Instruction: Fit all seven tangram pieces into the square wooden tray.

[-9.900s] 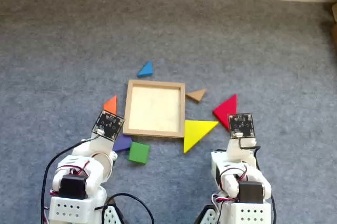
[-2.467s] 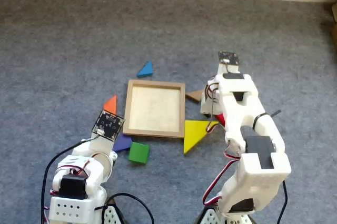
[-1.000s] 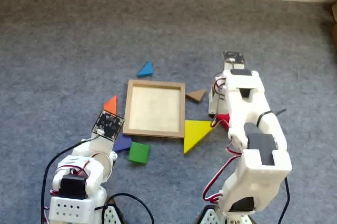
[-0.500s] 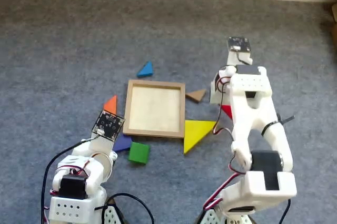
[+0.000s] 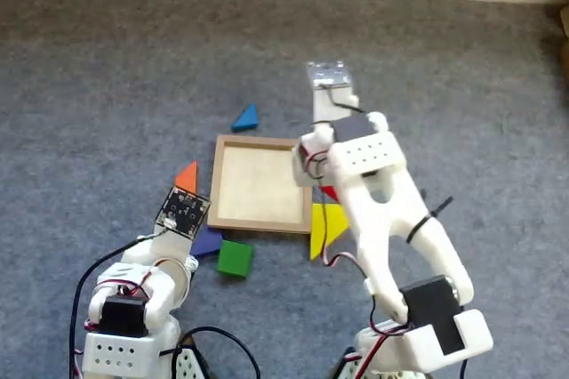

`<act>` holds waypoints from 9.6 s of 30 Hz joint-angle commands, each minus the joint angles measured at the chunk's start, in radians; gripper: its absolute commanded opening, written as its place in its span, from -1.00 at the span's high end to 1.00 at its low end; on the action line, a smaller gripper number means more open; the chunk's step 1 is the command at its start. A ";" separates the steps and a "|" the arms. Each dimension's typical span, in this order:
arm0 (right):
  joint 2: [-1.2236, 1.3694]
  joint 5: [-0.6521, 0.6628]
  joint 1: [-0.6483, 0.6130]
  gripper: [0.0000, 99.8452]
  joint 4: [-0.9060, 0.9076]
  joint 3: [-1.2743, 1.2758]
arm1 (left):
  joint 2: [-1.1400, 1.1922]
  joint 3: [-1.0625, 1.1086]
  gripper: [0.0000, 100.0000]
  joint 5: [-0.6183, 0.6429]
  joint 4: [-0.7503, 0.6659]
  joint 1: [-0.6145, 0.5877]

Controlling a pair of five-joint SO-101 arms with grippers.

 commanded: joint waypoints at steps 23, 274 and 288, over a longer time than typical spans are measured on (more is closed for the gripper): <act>0.182 -0.288 -0.182 0.69 -0.285 -0.044 | -0.005 0.019 0.99 0.006 0.005 -0.004; -0.047 -0.773 0.085 0.45 -0.306 0.478 | -0.005 0.019 0.99 0.006 0.005 -0.004; -0.039 -0.690 0.033 0.45 -0.311 0.467 | -0.005 0.019 0.99 0.006 0.005 -0.004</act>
